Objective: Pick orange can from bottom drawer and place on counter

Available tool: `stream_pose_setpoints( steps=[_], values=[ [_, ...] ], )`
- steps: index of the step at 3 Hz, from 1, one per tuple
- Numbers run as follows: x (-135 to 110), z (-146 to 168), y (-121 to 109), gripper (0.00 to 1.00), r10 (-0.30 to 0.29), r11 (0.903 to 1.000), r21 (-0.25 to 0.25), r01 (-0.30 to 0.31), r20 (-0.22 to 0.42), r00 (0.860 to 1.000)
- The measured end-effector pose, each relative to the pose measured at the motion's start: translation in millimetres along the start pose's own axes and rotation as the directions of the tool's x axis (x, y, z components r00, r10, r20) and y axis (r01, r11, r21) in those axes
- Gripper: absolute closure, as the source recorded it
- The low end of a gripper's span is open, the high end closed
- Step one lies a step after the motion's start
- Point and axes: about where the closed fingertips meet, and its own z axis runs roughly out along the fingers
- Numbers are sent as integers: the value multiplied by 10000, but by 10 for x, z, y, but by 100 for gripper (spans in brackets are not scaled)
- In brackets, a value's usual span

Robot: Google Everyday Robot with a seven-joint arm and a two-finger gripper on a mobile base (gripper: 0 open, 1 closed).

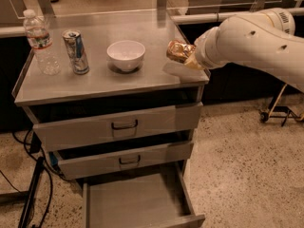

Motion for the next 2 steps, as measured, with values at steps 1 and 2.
stream_pose_setpoints(
  steps=[1, 2],
  values=[
    [-38, 212, -38, 100, 158, 9969, -776, -156, 18, 9999],
    [-59, 329, -80, 100, 197, 9933, -1142, -191, 41, 9998]
  ],
)
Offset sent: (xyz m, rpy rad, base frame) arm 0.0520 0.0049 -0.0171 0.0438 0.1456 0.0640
